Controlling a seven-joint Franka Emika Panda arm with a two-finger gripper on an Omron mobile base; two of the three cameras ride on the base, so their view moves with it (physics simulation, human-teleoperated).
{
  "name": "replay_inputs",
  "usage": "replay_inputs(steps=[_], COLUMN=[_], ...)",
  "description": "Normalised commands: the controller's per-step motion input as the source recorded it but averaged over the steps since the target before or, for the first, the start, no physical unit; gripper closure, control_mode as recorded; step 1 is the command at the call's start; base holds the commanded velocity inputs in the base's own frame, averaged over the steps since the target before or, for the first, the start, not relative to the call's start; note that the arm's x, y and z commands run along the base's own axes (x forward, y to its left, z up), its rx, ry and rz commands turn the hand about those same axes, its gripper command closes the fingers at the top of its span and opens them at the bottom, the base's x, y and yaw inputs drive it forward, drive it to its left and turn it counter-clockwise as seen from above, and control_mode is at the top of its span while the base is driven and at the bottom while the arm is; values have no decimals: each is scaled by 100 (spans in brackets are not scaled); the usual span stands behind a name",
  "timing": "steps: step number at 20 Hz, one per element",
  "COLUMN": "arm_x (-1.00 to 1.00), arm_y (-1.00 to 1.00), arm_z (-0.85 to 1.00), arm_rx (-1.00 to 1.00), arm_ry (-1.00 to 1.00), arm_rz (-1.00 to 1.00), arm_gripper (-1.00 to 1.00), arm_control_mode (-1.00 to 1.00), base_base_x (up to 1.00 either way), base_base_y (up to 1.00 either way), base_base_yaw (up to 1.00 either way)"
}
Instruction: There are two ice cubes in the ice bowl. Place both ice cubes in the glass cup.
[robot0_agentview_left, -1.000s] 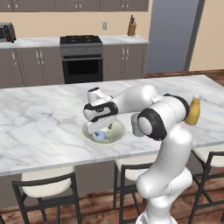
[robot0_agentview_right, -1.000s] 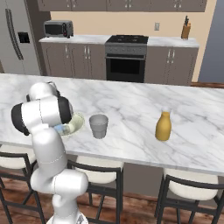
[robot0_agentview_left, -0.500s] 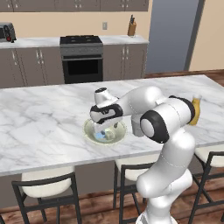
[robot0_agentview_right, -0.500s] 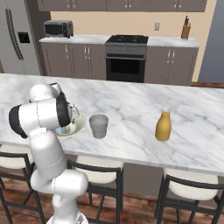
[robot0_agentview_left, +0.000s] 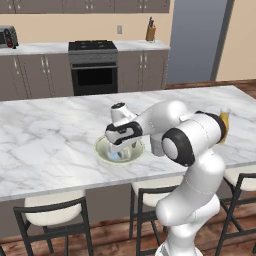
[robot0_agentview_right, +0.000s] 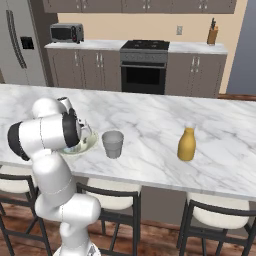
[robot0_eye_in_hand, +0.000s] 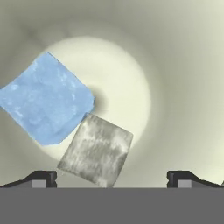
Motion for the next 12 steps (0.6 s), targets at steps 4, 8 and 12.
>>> replay_inputs(steps=[4,8,12], arm_x=[-22,1,6], arm_y=[0,4,1], arm_z=[0,-1,-9], arm_rx=[0,0,0], arm_ry=[0,-2,-2], arm_rz=[0,0,0], arm_gripper=[-100,-100,-100], arm_control_mode=[-100,-100,-100], base_base_x=[0,0,0], base_base_y=[0,0,0], base_base_yaw=[0,0,0])
